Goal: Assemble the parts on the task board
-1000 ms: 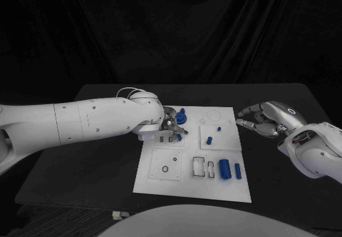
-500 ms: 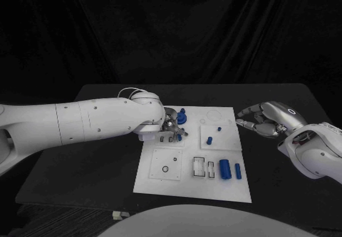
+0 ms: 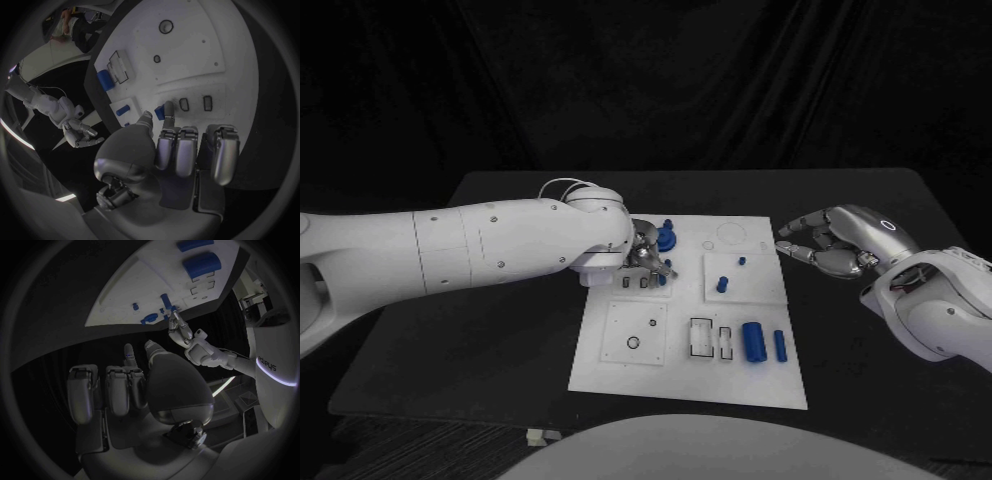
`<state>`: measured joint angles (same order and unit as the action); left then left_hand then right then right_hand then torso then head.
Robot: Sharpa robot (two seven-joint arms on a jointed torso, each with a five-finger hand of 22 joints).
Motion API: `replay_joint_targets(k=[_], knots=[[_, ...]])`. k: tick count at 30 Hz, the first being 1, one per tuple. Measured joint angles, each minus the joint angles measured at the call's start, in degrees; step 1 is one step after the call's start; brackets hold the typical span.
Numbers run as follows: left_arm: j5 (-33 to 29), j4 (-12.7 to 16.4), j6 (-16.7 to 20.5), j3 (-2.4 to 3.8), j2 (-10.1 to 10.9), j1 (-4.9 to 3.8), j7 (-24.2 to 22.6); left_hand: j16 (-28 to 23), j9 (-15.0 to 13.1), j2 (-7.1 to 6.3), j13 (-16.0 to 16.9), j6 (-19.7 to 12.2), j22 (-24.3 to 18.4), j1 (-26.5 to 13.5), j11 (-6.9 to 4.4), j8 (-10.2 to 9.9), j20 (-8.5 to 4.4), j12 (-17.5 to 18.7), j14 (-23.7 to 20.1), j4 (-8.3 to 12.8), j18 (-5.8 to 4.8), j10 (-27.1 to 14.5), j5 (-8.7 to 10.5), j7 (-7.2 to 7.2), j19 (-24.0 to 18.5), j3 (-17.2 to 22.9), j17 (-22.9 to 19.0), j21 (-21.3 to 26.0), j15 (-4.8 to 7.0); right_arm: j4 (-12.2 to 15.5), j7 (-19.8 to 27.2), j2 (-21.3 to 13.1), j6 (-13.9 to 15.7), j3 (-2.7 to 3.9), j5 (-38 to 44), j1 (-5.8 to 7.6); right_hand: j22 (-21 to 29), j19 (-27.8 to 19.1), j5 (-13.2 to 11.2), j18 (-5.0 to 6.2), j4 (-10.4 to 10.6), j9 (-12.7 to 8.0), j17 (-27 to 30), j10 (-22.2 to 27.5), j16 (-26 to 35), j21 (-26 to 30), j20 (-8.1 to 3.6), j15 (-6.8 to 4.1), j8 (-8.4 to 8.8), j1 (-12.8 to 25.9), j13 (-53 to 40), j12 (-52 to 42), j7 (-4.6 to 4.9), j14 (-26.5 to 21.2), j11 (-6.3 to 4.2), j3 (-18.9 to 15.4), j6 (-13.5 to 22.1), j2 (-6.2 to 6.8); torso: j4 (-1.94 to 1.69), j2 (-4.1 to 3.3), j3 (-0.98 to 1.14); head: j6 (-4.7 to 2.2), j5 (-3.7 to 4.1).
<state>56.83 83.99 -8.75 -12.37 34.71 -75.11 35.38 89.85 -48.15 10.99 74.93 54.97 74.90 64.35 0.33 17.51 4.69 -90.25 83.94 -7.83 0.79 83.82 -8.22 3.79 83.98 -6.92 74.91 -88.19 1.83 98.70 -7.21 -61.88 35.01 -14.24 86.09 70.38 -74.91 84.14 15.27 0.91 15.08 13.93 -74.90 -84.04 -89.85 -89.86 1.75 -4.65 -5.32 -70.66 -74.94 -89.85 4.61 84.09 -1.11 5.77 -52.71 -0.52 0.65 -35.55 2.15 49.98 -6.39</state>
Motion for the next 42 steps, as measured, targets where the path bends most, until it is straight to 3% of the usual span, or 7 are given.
replay_joint_targets(k=[8,35,42], knots=[[0.0,-0.3,-0.1,0.00,0.0,0.06,0.0,0.0,0.0,-0.37,0.0,0.4,0.0,0.4,0.00,-1.5,0.00,0.0,0.2,1.9,-0.01,0.0,-3.46,-0.42,0.0,2.2,0.0,0.2,0.21,0.0,0.0,0.0,0.0,0.00,0.0,0.00,0.0,0.0,0.4,0.00,-0.2,-0.1,0.0,0.0,0.0,0.0,0.00,0.00,0.00,-0.2,0.0,0.0,0.00,0.0,0.00,0.2,0.0,-0.23,0.02,0.07,-0.03,0.01,0.26],[0.0,-1.1,-0.1,0.00,-0.2,0.27,-0.4,0.0,-0.1,-0.92,0.0,0.8,0.0,0.9,-0.21,-3.0,-0.41,0.0,0.0,3.6,0.00,0.2,-6.65,-0.41,0.0,5.1,0.0,0.5,0.42,-0.2,-0.2,0.2,-0.2,0.00,0.0,-0.08,0.0,-0.2,2.9,0.00,-1.2,-0.5,0.0,0.0,0.0,0.0,0.21,0.21,0.28,-2.0,0.0,0.0,0.00,-0.2,0.00,1.2,0.0,-0.31,0.04,0.08,-0.01,0.01,0.45],[0.0,-1.2,-0.1,0.05,-0.3,0.43,-0.6,0.0,-0.3,-1.77,0.0,1.0,0.0,0.8,-0.21,-3.8,-0.41,0.0,0.0,5.0,0.00,0.2,-9.60,-0.61,0.0,8.1,0.0,0.5,0.42,-0.3,-0.3,0.3,-0.5,0.00,0.0,-0.19,0.0,-0.2,4.6,0.00,-1.9,-0.8,0.0,0.0,0.0,0.0,0.21,0.21,0.57,-2.7,0.0,0.0,0.20,-0.2,0.00,1.9,-0.2,-0.14,0.01,0.08,-0.01,0.01,0.59]])
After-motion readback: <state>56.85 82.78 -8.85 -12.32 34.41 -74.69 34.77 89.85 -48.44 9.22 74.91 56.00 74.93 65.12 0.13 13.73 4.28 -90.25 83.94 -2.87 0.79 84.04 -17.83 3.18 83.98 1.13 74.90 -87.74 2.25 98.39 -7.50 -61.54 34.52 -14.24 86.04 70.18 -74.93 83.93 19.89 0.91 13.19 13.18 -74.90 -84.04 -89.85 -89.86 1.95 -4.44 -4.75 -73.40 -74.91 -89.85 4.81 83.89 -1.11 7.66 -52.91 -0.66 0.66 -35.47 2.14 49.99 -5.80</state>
